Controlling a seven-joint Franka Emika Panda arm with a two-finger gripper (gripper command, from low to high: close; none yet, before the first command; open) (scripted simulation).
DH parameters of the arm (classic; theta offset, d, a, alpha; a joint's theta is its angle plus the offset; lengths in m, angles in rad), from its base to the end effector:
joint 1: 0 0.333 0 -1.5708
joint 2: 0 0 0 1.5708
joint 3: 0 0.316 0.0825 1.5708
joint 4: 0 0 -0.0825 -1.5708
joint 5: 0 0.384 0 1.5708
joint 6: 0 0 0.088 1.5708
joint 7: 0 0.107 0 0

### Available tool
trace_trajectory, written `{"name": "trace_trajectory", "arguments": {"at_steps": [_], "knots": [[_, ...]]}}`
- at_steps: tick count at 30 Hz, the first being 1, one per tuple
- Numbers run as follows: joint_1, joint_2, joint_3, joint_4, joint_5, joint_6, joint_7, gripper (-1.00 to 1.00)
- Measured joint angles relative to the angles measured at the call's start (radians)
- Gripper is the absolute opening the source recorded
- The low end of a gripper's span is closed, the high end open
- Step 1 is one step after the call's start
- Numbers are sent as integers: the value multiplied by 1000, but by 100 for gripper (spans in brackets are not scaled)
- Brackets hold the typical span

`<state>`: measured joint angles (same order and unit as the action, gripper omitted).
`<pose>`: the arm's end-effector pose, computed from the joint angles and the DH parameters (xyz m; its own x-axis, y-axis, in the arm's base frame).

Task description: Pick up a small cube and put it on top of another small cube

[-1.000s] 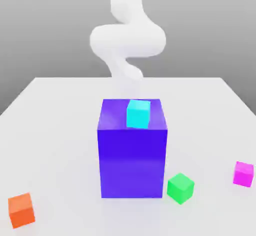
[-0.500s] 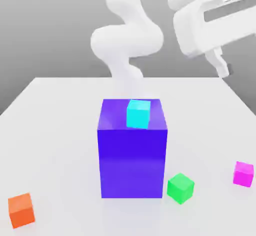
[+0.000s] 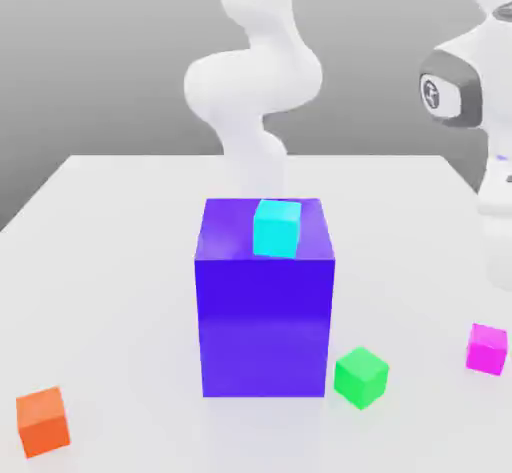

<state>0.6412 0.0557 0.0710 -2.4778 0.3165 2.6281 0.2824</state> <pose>0.3710 0.3106 0.2770 0.9873 0.1583 0.0155 0.1583 -0.9682 -0.1936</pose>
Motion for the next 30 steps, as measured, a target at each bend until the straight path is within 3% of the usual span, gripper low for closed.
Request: {"name": "trace_trajectory", "arguments": {"at_steps": [10, 16, 17, 24, 30], "knots": [[148, 168, -44, -59, -313, 137, 148, 0], [166, 332, -59, -30, -341, 270, 164, 0], [166, 351, -59, -26, -341, 284, 164, -100], [165, 349, -59, -27, -344, 282, 167, -100], [159, 195, -51, -57, -336, 159, 161, -100]]}}
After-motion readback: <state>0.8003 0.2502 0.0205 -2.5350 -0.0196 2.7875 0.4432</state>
